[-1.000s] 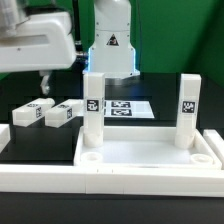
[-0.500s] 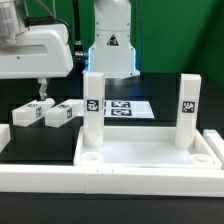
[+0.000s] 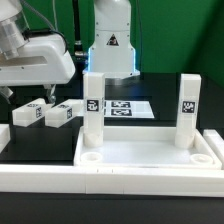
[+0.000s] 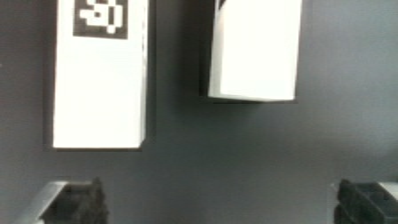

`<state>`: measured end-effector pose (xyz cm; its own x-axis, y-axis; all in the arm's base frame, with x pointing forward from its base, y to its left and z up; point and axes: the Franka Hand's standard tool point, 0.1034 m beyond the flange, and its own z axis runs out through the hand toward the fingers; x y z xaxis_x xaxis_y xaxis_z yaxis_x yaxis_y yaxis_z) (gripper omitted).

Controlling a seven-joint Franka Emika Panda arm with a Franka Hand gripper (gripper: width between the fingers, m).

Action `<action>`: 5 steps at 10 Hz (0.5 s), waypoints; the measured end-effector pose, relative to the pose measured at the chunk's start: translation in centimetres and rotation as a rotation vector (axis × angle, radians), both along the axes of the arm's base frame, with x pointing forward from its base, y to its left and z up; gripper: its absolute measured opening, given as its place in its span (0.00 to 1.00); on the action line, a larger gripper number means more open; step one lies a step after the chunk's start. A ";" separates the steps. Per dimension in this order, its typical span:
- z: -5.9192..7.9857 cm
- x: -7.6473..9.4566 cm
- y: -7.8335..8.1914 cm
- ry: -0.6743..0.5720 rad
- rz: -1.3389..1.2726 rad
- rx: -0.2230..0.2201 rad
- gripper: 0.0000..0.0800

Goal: Assemble desk

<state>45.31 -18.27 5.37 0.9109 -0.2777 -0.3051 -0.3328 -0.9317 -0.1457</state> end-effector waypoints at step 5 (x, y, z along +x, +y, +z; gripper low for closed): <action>-0.3 -0.7 1.8 0.223 0.005 0.121 0.81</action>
Offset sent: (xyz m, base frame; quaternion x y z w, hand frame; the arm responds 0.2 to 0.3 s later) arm -0.0023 0.0105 -0.0030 0.0216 -0.1383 0.0444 0.9892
